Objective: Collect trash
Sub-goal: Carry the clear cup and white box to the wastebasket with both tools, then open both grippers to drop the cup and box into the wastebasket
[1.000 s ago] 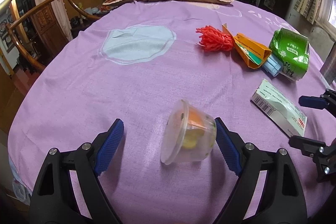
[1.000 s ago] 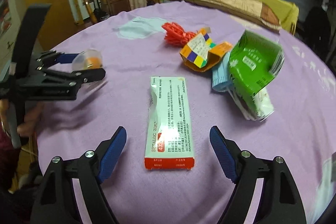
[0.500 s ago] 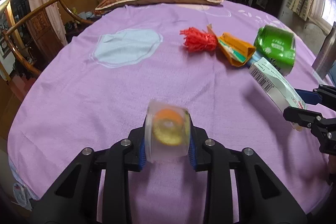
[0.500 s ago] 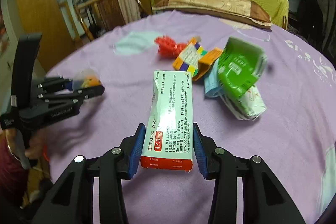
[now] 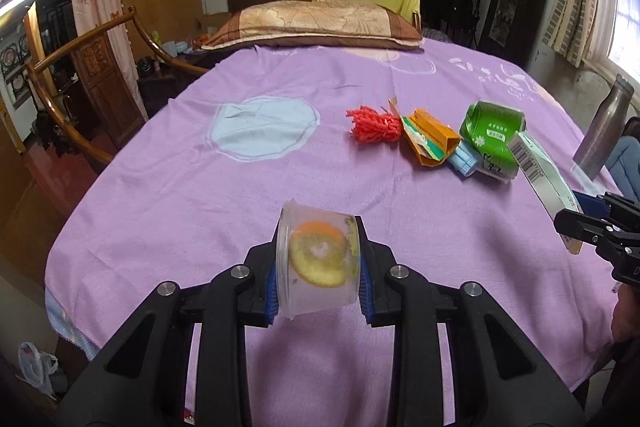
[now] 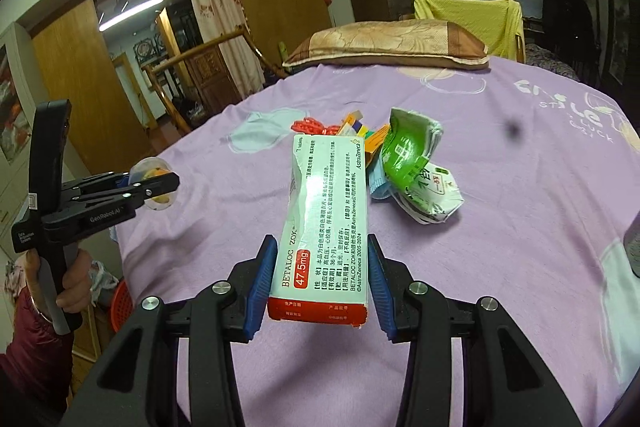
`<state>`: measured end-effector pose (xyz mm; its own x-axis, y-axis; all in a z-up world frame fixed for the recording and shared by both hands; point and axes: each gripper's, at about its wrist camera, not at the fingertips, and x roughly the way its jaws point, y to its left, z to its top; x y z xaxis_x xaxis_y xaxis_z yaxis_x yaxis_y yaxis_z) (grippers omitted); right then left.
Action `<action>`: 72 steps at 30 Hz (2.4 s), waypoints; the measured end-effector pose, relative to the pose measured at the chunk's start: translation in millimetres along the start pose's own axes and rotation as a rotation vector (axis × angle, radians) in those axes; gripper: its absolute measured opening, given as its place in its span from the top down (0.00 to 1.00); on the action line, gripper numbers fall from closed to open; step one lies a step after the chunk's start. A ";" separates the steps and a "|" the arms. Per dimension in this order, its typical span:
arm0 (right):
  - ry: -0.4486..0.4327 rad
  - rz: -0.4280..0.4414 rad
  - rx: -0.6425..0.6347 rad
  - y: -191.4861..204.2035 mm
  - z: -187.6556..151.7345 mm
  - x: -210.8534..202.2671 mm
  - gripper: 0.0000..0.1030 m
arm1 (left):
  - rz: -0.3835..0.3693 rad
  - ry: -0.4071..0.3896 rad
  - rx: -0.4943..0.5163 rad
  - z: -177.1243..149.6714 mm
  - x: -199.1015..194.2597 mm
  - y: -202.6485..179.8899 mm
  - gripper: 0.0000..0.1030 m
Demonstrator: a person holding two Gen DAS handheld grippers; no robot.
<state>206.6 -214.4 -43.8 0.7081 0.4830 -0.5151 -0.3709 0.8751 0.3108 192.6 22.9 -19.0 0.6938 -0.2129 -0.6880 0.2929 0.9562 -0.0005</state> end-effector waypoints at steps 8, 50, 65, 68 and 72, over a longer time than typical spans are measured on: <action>-0.030 0.028 0.000 15.2 0.7 -15.8 0.57 | 0.042 -0.045 -0.027 -14.4 -36.8 23.7 0.70; 0.370 0.412 -0.423 357.4 -37.3 129.3 0.57 | 0.433 0.118 -0.569 -277.1 -90.3 306.6 0.09; 0.417 0.409 -0.401 379.5 -44.4 160.6 0.42 | 0.456 0.136 -0.561 -284.7 -88.9 306.1 0.08; 0.387 0.403 -0.385 371.9 -38.3 151.6 0.42 | 0.458 0.129 -0.538 -276.2 -90.9 297.7 0.08; 0.339 0.398 -0.360 350.8 -29.8 131.6 0.41 | 0.449 0.107 -0.504 -259.9 -98.4 281.3 0.08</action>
<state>151.8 156.9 -26.4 0.2666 0.7040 -0.6583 -0.7872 0.5531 0.2728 35.7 365.1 -140.1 0.6000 0.2230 -0.7683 -0.3683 0.9295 -0.0179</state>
